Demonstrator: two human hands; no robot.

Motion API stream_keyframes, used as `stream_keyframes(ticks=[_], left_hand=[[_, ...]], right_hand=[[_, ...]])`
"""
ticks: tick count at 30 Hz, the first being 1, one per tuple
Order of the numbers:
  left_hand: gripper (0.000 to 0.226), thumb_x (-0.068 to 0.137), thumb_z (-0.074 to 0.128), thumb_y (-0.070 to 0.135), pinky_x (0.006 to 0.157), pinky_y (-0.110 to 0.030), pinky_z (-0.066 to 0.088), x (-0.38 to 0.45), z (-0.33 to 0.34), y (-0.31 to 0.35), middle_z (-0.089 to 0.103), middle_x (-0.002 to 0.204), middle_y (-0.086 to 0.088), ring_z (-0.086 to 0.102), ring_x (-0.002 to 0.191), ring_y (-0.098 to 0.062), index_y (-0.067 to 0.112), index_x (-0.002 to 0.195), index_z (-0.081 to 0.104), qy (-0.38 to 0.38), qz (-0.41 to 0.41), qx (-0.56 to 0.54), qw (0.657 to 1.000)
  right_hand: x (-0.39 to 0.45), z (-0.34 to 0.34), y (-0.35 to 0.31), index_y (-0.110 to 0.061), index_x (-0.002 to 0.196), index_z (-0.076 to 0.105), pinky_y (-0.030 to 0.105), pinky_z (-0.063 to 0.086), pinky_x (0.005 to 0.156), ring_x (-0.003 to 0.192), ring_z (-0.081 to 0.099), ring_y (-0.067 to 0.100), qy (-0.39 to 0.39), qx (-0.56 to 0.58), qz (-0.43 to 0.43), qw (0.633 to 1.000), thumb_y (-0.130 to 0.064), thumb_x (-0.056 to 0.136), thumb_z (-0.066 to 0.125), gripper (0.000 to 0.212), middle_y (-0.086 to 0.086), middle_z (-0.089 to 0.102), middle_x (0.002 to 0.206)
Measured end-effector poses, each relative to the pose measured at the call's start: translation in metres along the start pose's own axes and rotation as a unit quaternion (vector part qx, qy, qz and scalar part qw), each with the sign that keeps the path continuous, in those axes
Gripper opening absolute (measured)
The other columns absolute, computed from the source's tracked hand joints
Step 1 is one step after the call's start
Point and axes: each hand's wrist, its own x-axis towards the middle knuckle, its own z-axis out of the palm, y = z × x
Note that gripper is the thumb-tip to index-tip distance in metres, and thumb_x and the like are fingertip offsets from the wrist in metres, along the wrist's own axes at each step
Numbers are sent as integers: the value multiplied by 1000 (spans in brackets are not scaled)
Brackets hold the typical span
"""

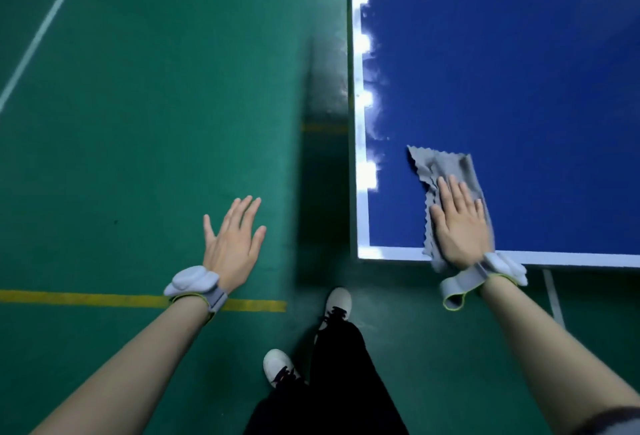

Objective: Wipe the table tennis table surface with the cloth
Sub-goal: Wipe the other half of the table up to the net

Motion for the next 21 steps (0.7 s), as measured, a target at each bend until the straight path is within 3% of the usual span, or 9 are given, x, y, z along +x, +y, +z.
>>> stream_keyframes(ticks=[5,9,13,15,18,21], left_hand=[[70,85,4,54,111,-57,0,36,-1,25,19,155,8,11,143,-10,25,146,20,-1,21,13,1000],[62,90,13,49,111,-57,0,65,-11,38,20,155,6,13,143,-11,24,146,22,19,1,4,1000],[50,98,30,35,111,-56,0,77,-12,45,21,154,4,14,143,-13,22,146,23,49,-39,-20,998],[50,98,32,33,111,-55,-1,77,-5,47,20,155,5,13,143,-13,23,146,22,41,-57,-23,997],[50,98,31,34,111,-56,0,79,5,52,19,155,5,12,143,-13,23,146,22,21,-81,-23,996],[50,99,30,34,111,-56,1,92,8,67,19,155,5,12,143,-13,23,146,21,19,-77,-43,996]], right_hand=[[63,2,-34,-25,151,4,38,-4,116,146,0,16,51,49,134,988,-39,101,17,53,-3,2,159],[105,8,-92,-19,151,7,39,-5,115,146,2,20,73,82,168,980,-39,99,15,57,2,5,159],[116,12,-134,-20,151,4,36,-8,114,146,-2,16,33,65,36,997,-38,102,20,55,-1,1,159],[107,12,-134,-19,151,7,37,-4,115,146,0,16,10,47,-80,996,-41,100,20,57,-1,4,159],[77,16,-120,-18,150,19,40,5,117,145,12,18,-34,16,-275,961,-45,95,17,61,0,20,156],[57,19,-97,-21,150,19,34,0,116,145,10,15,-68,-2,-339,938,-45,97,18,58,-3,19,156]])
